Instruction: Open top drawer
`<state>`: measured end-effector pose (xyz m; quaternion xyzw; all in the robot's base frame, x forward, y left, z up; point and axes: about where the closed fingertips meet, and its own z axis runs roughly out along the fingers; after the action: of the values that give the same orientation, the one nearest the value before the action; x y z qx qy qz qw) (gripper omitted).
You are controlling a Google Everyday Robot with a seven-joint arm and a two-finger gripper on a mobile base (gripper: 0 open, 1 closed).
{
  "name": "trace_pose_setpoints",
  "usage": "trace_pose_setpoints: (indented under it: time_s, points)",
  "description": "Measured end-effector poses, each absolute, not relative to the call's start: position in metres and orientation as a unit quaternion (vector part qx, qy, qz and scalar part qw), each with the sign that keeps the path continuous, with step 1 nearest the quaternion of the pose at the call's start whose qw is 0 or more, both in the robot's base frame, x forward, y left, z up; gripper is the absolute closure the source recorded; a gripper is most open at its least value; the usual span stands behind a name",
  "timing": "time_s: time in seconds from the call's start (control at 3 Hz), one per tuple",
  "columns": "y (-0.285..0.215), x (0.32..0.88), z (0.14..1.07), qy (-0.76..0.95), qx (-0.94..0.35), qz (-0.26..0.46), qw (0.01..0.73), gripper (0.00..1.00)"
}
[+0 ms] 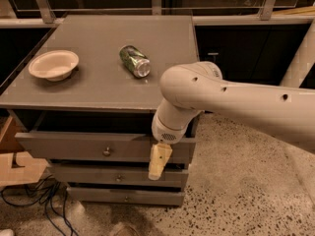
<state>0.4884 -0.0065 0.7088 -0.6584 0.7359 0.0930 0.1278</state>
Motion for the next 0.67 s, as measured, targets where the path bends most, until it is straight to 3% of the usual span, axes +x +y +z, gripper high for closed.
trace_pose_setpoints:
  time_s: [0.67]
  points:
    - [0.013,0.504,0.670,0.726,-0.673,0.104,0.097,0.00]
